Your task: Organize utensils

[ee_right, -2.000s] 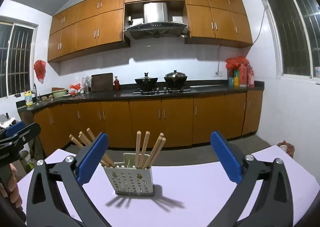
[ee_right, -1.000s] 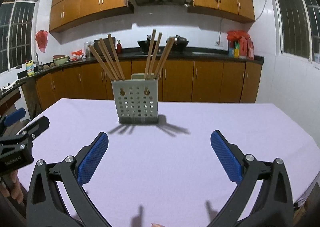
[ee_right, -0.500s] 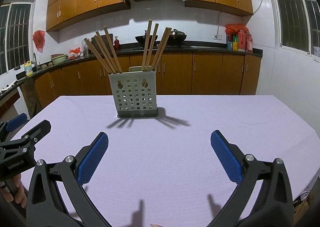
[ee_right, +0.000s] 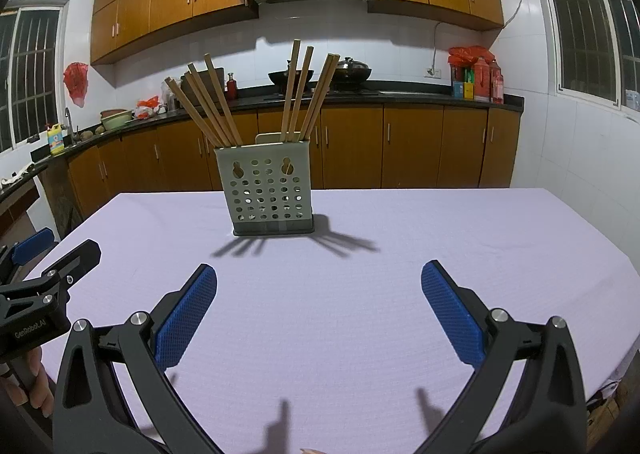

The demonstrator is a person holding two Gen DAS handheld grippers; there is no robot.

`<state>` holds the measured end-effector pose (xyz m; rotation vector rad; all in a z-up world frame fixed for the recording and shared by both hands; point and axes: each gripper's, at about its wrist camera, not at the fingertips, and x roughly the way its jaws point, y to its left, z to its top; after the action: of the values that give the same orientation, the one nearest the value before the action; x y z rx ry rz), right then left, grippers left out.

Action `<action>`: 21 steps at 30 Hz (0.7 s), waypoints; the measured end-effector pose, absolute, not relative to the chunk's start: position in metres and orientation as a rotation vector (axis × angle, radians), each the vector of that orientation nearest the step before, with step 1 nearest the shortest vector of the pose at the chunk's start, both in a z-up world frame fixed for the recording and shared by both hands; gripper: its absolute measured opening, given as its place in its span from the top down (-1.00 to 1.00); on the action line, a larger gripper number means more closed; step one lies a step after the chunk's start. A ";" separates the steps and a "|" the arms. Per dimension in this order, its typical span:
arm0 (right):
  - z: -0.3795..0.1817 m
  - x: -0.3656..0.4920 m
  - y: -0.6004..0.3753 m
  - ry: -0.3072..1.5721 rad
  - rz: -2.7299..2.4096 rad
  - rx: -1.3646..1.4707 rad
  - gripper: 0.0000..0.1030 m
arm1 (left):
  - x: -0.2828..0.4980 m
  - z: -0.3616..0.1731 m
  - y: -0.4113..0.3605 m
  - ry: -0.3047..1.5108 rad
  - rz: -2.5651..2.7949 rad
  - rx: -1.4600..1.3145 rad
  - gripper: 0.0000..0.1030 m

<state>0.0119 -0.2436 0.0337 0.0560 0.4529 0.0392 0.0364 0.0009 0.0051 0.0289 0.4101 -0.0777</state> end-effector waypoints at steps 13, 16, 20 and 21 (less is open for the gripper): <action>0.034 0.013 -0.243 0.457 0.042 0.058 -0.97 | 0.037 0.005 0.000 0.411 -0.080 0.028 -0.92; 0.034 0.014 -0.243 0.458 0.043 0.060 -0.97 | 0.037 0.005 0.000 0.412 -0.079 0.028 -0.92; 0.033 0.014 -0.243 0.458 0.043 0.060 -0.97 | 0.037 0.005 0.000 0.412 -0.079 0.028 -0.92; 0.033 0.014 -0.244 0.458 0.043 0.061 -0.97 | 0.037 0.005 0.000 0.412 -0.079 0.028 -0.92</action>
<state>0.0143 -0.2438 0.0329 0.0607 0.4585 0.0432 0.0366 -0.0003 0.0049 0.0280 0.4119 -0.0789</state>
